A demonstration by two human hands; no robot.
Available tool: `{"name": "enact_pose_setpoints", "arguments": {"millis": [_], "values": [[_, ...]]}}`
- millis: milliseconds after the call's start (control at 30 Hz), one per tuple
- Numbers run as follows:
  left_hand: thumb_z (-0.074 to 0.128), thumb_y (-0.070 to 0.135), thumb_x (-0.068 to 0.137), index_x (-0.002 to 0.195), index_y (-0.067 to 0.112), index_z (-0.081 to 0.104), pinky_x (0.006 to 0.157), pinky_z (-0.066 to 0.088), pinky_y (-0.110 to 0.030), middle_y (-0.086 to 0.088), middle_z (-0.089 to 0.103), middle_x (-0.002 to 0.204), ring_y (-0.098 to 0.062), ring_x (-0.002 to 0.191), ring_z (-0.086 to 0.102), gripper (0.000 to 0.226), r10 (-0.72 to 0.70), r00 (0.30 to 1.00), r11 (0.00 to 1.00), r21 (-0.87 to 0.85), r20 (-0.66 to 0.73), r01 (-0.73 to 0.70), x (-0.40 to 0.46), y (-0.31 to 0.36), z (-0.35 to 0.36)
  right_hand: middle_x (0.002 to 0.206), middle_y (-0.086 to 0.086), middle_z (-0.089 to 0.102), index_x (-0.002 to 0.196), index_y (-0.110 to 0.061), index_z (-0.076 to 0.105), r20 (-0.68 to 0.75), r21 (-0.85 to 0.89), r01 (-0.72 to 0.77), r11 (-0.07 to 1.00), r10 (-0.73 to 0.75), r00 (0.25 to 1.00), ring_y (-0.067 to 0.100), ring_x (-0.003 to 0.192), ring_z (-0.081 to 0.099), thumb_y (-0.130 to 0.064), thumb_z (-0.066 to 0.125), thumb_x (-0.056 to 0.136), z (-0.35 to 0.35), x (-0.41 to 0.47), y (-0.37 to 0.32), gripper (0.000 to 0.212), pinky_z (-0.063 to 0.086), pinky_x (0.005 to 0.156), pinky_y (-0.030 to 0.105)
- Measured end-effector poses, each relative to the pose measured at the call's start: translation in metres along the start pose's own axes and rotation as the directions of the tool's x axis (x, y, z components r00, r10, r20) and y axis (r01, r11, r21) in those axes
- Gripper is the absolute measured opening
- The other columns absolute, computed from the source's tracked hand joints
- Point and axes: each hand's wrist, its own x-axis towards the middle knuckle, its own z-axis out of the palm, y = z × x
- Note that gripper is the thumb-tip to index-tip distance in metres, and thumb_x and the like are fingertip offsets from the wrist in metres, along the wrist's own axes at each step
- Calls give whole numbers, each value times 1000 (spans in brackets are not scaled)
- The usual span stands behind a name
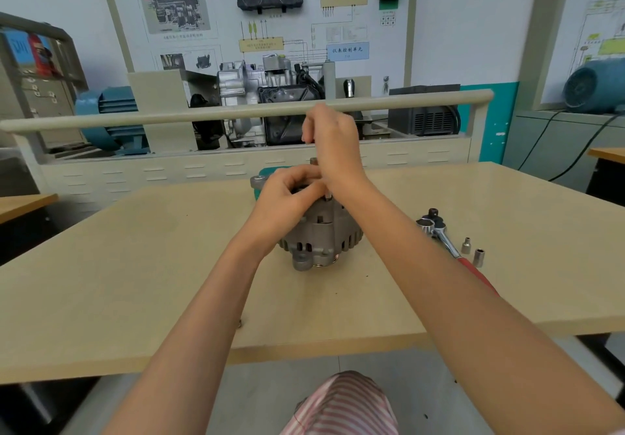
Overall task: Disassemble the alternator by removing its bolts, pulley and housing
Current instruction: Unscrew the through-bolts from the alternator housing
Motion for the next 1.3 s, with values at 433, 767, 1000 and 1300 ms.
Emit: {"name": "enact_pose_setpoints", "arguments": {"millis": [433,767,1000,1300], "values": [[48,-9,83,71,19,55,44,35,-8,17,56,47,7,47,49,32,-18,999,1000,6,-44,19,0,-6,-2,95,9,54,93,-7,58,-53,-879,149,454,-402,914,26,96,47,-25,47,82,9,-20,15,23,26,108,38],[58,9,89,78,33,66,56,48,-13,17,69,70,4,70,64,27,45,999,999,13,-18,-45,0,-4,0,48,-6,31,46,-17,30,-79,-102,92,991,-100,992,11,54,34,-9,46,89,5,-3,0,47,27,55,24],[61,9,89,80,24,63,64,50,-18,8,66,70,-5,73,62,17,19,998,1000,7,-64,-18,1,-5,3,56,4,49,48,-11,43,68,179,-82,980,71,995,13,65,54,-8,41,89,-3,2,-1,42,44,65,19],[51,-4,85,71,19,54,45,36,-8,2,56,65,8,51,49,28,-20,994,999,48,-110,25,0,-3,2,91,7,54,86,-6,59,-64,-813,177,554,-388,920,23,100,48,-23,48,84,10,-21,9,21,8,118,35]]}}
